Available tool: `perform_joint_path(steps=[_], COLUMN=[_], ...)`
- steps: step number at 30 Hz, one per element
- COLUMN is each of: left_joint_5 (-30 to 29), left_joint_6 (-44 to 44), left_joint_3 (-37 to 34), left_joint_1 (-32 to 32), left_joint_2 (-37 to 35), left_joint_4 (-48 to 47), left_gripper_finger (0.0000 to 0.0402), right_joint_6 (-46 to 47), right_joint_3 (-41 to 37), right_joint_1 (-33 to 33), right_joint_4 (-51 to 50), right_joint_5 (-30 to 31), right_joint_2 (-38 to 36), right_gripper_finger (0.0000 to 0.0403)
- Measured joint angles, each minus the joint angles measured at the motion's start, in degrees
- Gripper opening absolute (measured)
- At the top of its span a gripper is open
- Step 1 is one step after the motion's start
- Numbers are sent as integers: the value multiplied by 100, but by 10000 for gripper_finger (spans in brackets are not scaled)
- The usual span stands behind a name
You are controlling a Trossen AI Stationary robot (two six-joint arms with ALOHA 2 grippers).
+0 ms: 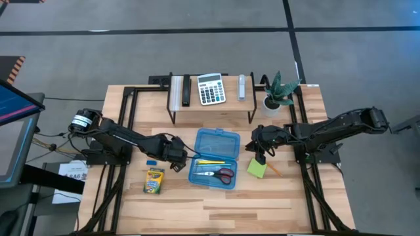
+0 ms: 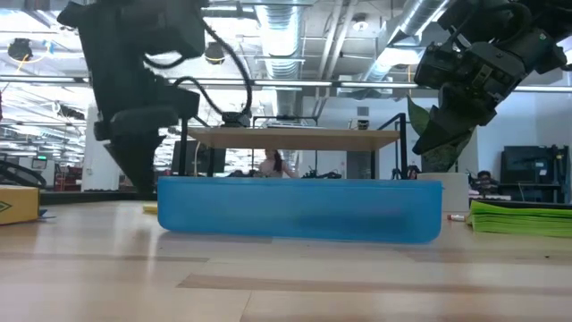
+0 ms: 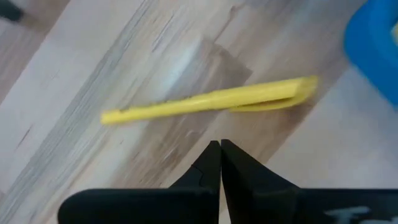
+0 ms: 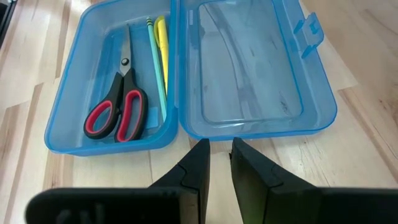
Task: Pack school essentials
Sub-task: Put the yellow pen into the blue supply box
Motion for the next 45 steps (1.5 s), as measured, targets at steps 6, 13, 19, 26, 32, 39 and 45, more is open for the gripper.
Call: perform_joint_path(steps=[6, 13, 19, 26, 32, 39, 45], left_joint_5=[-251, 94, 387, 695, 786, 1022, 1289], left_joint_6=[1149, 2443, 3605, 4447, 4848, 5087, 5145], left_joint_3=[241, 257, 219, 219, 223, 234, 226], left_joint_1=[-145, 45, 260, 387, 446, 688, 820], left_joint_2=[-85, -41, -37, -37, 34, 440, 753], left_joint_4=[48, 405, 548, 884, 1014, 1217, 1218], left_gripper_finger=[0, 41, 118, 172, 178, 178, 178], right_joint_6=[0, 2, 4, 4, 20, 17, 12], right_joint_3=[0, 0, 0, 0, 0, 0, -2], right_joint_1=[0, 0, 0, 0, 0, 0, 0], right_joint_4=[6, 15, 10, 15, 15, 18, -4], right_joint_5=[0, 0, 0, 0, 0, 0, 0], right_joint_2=[1, 0, 0, 0, 0, 0, 0], right_gripper_finger=[88, 88, 88, 88, 88, 88, 88])
